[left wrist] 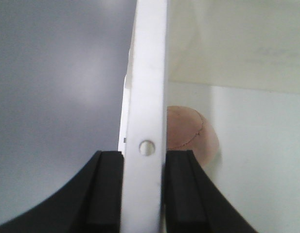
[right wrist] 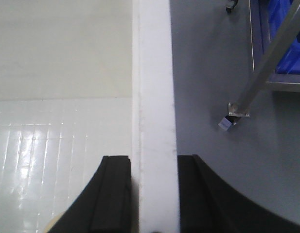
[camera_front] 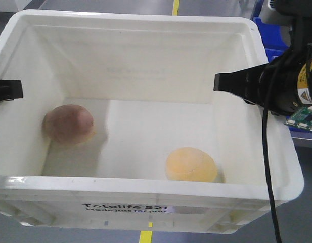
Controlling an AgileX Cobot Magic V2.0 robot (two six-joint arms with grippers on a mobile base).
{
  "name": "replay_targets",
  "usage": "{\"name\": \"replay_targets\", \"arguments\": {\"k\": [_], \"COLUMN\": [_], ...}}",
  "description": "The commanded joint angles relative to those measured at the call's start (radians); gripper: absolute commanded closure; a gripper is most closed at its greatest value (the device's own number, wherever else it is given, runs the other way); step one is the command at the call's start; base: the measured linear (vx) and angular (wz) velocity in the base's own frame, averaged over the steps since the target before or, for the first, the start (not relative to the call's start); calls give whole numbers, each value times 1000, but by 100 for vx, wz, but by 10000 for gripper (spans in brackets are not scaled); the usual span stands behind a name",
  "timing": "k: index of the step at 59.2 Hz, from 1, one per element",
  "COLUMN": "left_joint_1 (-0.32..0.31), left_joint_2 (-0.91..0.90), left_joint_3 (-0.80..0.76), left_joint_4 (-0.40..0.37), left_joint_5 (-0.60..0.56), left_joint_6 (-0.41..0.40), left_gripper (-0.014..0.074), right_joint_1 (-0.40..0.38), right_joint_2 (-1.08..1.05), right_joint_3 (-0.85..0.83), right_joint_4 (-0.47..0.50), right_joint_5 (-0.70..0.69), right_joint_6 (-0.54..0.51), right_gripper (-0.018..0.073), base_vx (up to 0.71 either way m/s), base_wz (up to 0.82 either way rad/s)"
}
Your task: Place moving items into box and shelve
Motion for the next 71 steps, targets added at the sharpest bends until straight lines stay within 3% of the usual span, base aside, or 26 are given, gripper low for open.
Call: {"name": "replay_targets", "arguments": {"k": [1,71], "left_joint_1": [-1,-1], "left_joint_2": [-25,-25], "left_joint_3": [-42,-42], "left_joint_4": [116,116], "left_joint_5": [-73,-73], "left_joint_6": [-15,-15], "left_gripper": [488,488], "right_joint_1": [-8,-8], "right_joint_2": [-34,-34], "right_joint_3": [-35,-35], "right_joint_4": [-143,-143], "right_joint_5": [-11,-12], "right_joint_6": [1,1], "right_gripper": [571,571], "base_vx": [42,41], "base_wz": [-1,1]}}
